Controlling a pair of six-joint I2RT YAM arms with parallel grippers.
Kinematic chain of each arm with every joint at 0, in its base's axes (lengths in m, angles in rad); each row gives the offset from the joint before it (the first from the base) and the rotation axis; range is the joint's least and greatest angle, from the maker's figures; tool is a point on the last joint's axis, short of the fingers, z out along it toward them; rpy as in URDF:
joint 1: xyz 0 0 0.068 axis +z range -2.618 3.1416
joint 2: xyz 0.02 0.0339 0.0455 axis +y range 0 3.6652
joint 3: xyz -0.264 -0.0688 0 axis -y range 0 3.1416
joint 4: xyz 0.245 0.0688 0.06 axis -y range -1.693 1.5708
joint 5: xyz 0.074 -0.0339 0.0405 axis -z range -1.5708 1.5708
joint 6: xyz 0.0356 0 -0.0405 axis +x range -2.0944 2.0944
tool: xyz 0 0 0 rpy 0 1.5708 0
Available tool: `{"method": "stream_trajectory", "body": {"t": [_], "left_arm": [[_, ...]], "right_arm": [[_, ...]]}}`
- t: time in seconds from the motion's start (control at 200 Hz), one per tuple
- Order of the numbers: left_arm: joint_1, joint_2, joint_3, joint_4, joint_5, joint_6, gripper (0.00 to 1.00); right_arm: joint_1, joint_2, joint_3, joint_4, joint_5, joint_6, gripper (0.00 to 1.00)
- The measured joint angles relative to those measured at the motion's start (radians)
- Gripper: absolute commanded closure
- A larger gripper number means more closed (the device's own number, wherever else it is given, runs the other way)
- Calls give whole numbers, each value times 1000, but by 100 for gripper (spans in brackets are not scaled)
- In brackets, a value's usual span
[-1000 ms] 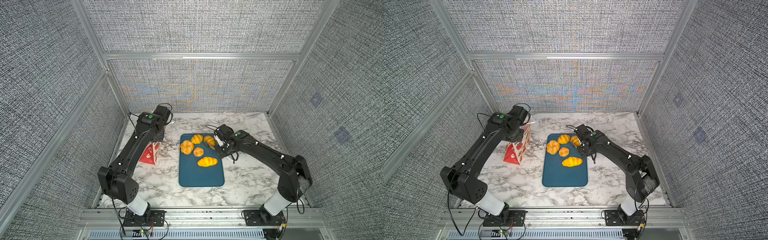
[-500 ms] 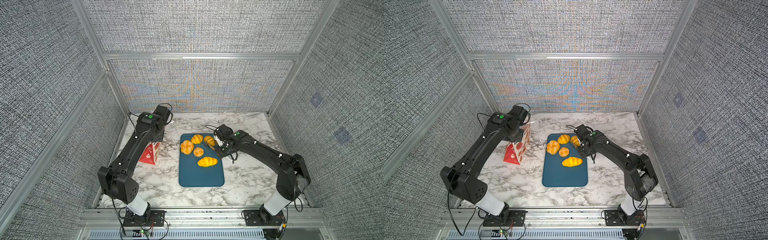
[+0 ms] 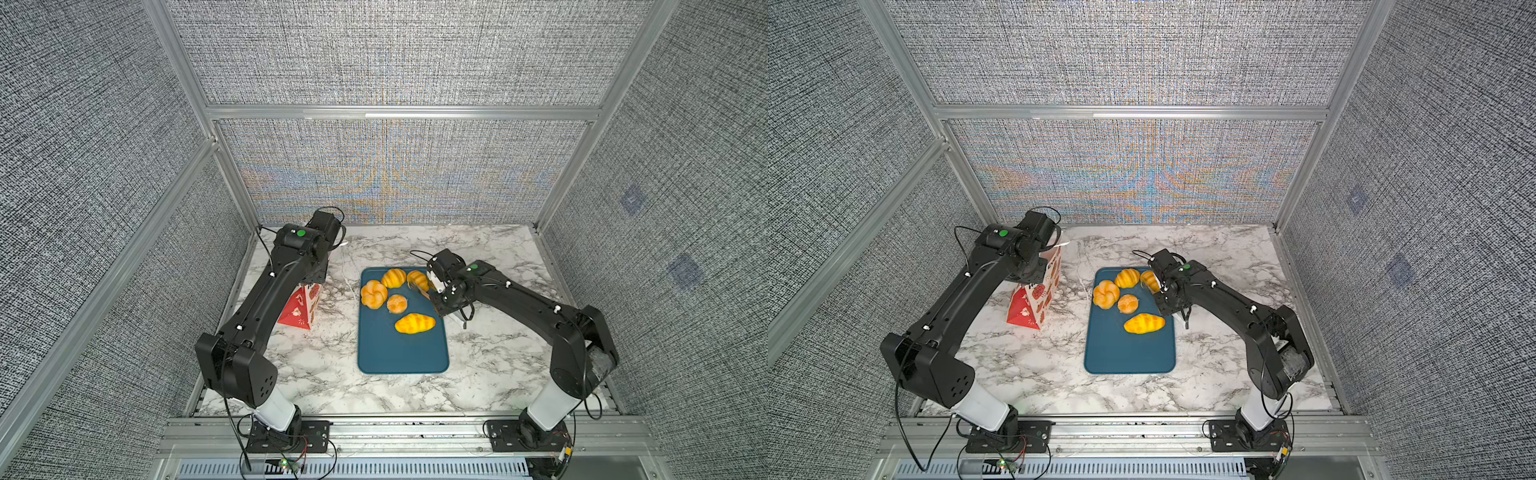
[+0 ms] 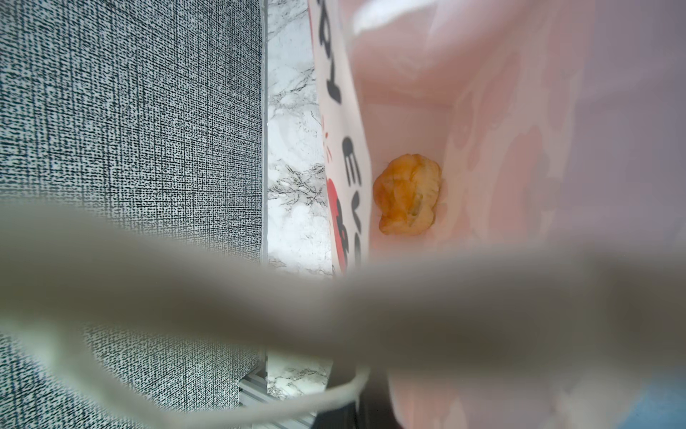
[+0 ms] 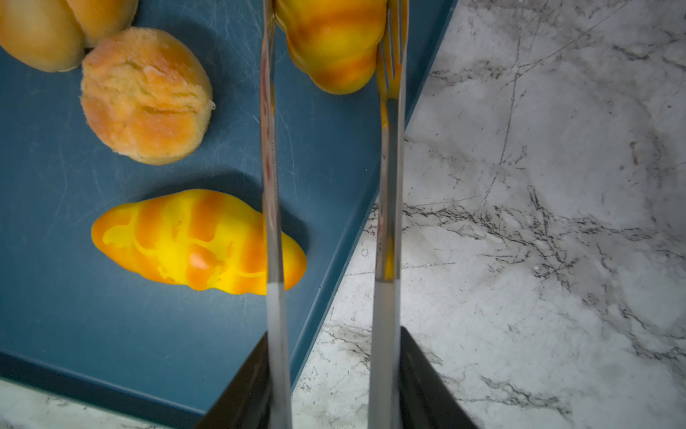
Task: Pack bread into a paper bag
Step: Pick up the fake bread from the plate.
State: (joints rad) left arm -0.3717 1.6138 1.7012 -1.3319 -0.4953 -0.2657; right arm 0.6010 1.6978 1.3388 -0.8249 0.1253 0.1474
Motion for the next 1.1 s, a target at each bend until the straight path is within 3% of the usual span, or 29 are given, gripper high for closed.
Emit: {"method": "stream_trajectory", "body": {"t": [1.101], "left_arm": [[0,0,15,-5,0,0,98]], "right_arm": [[-5,-12,-4,4,-3,-1,64]]}}
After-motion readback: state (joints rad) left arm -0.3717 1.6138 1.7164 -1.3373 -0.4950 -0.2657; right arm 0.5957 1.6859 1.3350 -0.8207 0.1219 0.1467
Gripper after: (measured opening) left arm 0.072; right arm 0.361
